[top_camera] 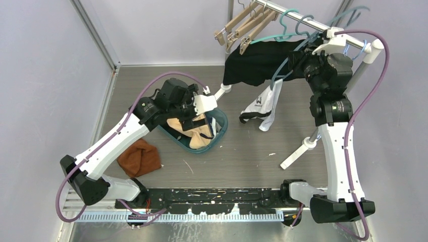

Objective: Remove the underwear clipped to the hanger
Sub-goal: Pick up the hanger from the clothesline.

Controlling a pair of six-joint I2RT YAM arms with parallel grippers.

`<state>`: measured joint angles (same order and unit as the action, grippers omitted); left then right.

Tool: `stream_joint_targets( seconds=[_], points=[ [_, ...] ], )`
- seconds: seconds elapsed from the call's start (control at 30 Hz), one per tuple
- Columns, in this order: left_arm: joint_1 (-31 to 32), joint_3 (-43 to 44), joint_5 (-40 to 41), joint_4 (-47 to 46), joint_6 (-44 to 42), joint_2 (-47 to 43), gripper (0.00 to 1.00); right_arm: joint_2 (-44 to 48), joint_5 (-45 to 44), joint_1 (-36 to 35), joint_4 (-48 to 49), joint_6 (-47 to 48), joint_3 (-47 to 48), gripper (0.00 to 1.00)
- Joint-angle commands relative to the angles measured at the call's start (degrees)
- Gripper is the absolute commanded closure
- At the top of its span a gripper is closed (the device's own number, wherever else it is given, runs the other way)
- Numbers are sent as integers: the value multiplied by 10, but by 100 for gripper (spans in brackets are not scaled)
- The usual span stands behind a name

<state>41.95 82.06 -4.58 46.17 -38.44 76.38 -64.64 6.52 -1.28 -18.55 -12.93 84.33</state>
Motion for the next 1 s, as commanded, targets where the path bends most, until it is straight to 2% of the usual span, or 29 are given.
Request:
stream_joint_targets(
  seconds=[0.0,0.3,0.5,0.67,0.97],
  points=[
    [13,8,-21,-8,-1,2,2,12,20,2,30,-10,43,76],
    [42,30,-24,-9,7,27,2,22,51,2,22,-31,44,86],
    [72,53,-40,-12,24,39,2,42,104,7,26,-79,8,99],
    [88,74,-72,-21,60,45,2,56,185,15,56,-136,-24,99],
    [92,93,-131,-44,131,62,2,100,269,15,135,-223,-117,99]
  ],
)
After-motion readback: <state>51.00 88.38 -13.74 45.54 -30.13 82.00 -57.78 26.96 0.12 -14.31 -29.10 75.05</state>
